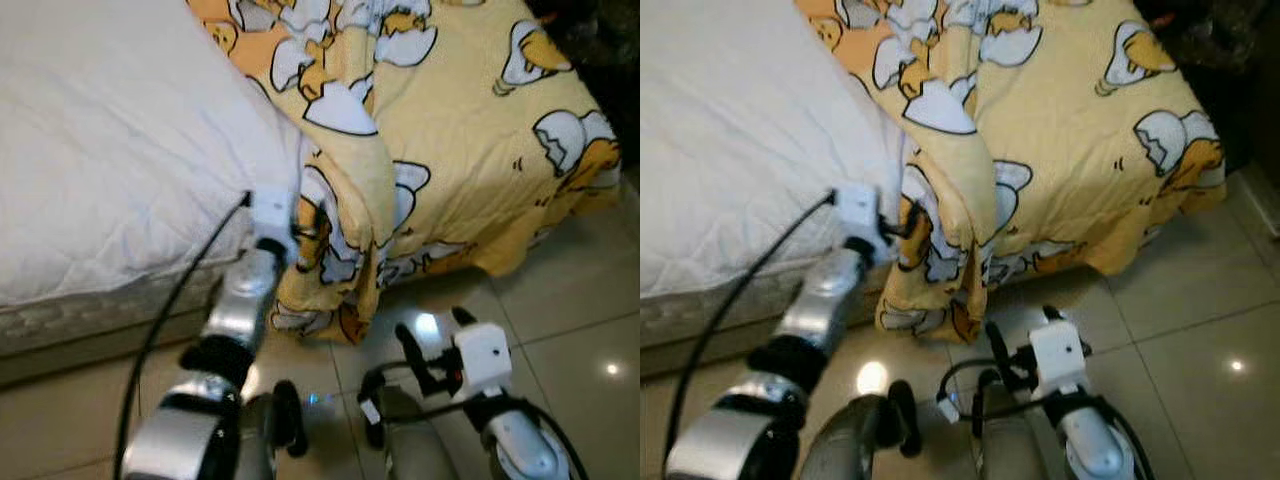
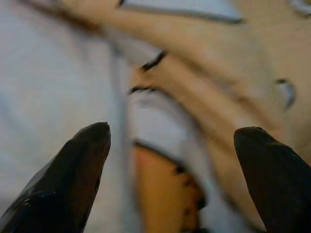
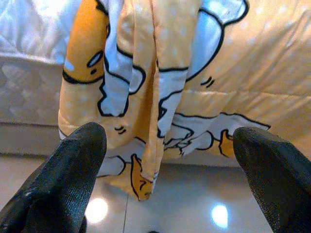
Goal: Clean up the room
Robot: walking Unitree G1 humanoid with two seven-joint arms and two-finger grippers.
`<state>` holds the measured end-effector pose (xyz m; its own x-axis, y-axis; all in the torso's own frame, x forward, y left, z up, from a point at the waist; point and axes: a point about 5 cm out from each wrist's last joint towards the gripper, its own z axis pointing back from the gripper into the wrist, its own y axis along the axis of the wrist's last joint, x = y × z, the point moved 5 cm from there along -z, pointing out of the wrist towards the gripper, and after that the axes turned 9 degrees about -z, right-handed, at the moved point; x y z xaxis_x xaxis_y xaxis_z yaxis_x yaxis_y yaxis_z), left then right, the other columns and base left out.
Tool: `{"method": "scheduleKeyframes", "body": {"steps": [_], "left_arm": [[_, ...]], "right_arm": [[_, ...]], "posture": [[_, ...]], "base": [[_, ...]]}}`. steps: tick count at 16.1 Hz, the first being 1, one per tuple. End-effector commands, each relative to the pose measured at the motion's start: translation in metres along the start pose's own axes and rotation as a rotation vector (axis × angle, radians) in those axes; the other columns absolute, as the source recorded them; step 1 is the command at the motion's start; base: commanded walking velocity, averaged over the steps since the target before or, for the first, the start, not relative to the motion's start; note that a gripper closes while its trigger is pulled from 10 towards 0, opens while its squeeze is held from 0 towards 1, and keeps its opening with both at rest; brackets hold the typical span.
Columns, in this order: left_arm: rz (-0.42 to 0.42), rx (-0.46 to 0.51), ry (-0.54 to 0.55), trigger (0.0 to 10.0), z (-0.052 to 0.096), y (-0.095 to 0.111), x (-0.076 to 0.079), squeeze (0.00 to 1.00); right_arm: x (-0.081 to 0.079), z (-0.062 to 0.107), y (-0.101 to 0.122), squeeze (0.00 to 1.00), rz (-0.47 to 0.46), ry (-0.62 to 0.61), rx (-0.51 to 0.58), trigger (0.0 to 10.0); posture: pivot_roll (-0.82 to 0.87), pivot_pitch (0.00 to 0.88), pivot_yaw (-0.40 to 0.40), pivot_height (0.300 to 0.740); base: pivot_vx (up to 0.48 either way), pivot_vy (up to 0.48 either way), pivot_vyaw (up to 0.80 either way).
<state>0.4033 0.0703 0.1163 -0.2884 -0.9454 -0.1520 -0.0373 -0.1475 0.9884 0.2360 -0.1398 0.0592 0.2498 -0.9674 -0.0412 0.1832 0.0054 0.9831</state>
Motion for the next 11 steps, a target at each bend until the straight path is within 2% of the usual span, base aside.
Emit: {"method": "scheduleKeyframes", "body": {"steps": [1, 2, 4, 5, 6, 8, 11], "left_arm": [[-0.023, 0.03, -0.03, 10.0, 0.0, 0.005, 0.009, 0.0], [-0.023, 0.044, -0.056, 10.0, 0.0, 0.009, 0.018, 0.0], [0.018, 0.028, -0.055, 10.0, -0.001, 0.006, 0.021, 0.0], [0.014, 0.013, -0.006, 10.0, -0.002, 0.005, 0.011, 0.0], [-0.002, -0.003, 0.042, 10.0, -0.004, 0.004, 0.003, 0.0], [0.035, -0.007, 0.09, 10.0, -0.006, 0.008, -0.008, 0.0], [0.052, 0.015, 0.106, 10.0, -0.008, 0.018, -0.014, 0.0]], "right_arm": [[0.0, 0.004, -0.005, 0.0, 0.009, 0.007, -0.017, 10.0], [0.0, 0.003, -0.006, 0.0, 0.009, 0.008, -0.018, 10.0], [0.001, 0.003, -0.006, 0.0, 0.01, 0.007, -0.019, 10.0], [0.001, 0.004, -0.006, 0.0, 0.011, 0.007, -0.02, 10.0], [0.0, 0.005, -0.007, 0.0, 0.011, 0.009, -0.021, 10.0], [-0.002, 0.006, -0.008, 0.0, 0.009, 0.019, -0.023, 10.0], [-0.004, 0.008, -0.008, 0.0, 0.008, 0.027, -0.025, 10.0]], "posture": [[-0.29, 0.306, 0.042, 0.731], [-0.29, 0.307, 0.042, 0.731], [-0.3, 0.306, 0.044, 0.731], [-0.3, 0.306, 0.043, 0.731], [-0.3, 0.307, 0.044, 0.731], [-0.3, 0.307, 0.044, 0.731], [-0.3, 0.313, 0.042, 0.731]], "base": [[0.398, -0.262, 0.0], [0.401, -0.262, 0.0], [0.398, -0.262, 0.0], [0.48, 0.0, 0.0], [0.0, 0.0, 0.0], [0.0, 0.0, 0.0], [0.0, 0.0, 0.0]]}}
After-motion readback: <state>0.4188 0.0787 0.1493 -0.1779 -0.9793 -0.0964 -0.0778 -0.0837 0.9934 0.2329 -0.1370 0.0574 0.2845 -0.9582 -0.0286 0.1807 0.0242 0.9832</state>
